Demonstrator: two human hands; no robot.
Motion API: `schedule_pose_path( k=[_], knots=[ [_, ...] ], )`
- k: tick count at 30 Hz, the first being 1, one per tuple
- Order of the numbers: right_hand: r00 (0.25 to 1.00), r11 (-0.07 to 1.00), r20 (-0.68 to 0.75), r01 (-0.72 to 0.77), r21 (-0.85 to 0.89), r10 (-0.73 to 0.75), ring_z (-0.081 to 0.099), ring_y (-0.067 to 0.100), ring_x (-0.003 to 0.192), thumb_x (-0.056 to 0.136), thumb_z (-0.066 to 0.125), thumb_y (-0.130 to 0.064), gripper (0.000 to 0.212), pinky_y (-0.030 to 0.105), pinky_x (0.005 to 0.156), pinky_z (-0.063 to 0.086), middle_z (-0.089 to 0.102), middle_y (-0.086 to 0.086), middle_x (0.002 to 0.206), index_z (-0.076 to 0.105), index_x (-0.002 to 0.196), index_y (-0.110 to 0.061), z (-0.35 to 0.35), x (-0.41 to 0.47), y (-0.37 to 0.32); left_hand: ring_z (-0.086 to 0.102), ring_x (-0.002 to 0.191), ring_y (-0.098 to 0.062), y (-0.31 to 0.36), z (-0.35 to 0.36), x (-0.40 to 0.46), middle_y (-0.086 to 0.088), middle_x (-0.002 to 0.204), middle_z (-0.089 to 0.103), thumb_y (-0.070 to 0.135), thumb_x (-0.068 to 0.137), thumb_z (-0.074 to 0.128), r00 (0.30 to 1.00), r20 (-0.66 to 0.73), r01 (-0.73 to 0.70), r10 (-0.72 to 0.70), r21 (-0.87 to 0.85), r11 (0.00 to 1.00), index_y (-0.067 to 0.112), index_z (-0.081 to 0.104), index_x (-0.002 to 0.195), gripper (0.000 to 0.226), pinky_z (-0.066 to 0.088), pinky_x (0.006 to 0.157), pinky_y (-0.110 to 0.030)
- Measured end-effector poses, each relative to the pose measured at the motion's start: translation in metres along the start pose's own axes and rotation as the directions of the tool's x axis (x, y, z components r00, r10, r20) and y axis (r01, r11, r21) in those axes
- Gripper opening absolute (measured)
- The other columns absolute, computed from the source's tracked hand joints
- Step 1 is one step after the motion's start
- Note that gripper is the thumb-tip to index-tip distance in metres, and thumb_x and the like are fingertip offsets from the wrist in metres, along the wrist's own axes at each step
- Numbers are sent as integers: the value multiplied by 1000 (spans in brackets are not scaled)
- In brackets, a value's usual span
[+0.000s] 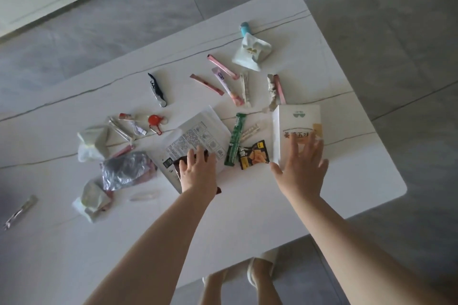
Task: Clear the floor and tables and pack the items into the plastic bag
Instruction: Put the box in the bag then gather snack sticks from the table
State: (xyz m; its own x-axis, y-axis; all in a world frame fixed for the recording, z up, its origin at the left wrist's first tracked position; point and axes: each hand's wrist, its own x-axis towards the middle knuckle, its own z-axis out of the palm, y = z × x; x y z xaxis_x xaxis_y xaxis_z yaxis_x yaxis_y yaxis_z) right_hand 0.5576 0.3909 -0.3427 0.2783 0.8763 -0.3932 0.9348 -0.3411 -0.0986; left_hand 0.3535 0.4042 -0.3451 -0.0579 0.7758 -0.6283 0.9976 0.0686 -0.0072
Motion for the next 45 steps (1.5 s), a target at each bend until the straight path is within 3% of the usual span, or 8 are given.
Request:
schedule_pose_path(
  k=[9,13,17,23,27,31,39,45],
  knots=[
    [998,995,-61,-30,98,36,15,46,141,78,67,-42,69,58,100,37,7,24,156,36,138,-27,3,3,12,34,130,-30,10,-5,5,-11,138,39,14,81,65,1000,6,14,-15,157,988,19,20,147,81,29,111,-45],
    [999,999,-36,-16,51,18,20,43,138,75,69,-42,67,54,96,41,11,20,155,37,132,-29,1,-12,16,45,124,-28,15,-16,-2,-10,129,49,13,82,65,1000,3,8,-9,288,958,12,37,139,63,29,113,-46],
    [999,999,35,-8,37,7,19,39,139,74,65,-45,68,52,97,39,12,16,155,34,133,-32,-2,-38,24,56,106,-27,16,-23,-14,-7,104,52,14,87,62,994,99,-72,47,262,963,7,60,116,30,50,86,-37],
    [978,976,155,-160,150,137,32,31,129,74,58,-53,67,45,95,41,17,6,153,31,133,-36,-22,-86,40,55,77,-18,28,-37,-45,0,84,54,25,91,62,982,57,-187,179,191,964,12,62,103,18,51,68,-30],
    [900,829,268,-424,364,343,45,32,121,76,51,-55,74,42,96,43,33,1,145,24,141,-33,-43,-128,62,62,88,-18,58,-52,-75,-1,98,66,46,92,55,959,110,-270,261,78,960,16,54,107,34,49,75,-31],
    [839,708,300,-544,450,454,40,29,129,78,44,-59,80,42,104,38,30,3,149,18,147,-28,-51,-189,92,63,102,-20,98,-54,-114,-3,116,65,46,90,58,906,158,-395,393,-16,918,17,52,124,45,52,83,-32],
    [668,396,269,-666,632,694,41,24,126,73,43,-61,73,39,101,38,32,-8,146,27,140,-37,-50,-316,160,59,97,-15,191,-16,-221,2,113,65,46,89,56,763,300,-616,572,73,784,21,61,113,35,46,75,-26],
    [511,189,285,-690,699,811,44,25,124,66,40,-62,71,49,98,44,35,-8,144,30,133,-41,-42,-418,211,67,85,-20,245,45,-313,-3,95,67,39,92,58,658,420,-684,625,-14,729,14,65,104,28,59,79,-37]
  ],
)
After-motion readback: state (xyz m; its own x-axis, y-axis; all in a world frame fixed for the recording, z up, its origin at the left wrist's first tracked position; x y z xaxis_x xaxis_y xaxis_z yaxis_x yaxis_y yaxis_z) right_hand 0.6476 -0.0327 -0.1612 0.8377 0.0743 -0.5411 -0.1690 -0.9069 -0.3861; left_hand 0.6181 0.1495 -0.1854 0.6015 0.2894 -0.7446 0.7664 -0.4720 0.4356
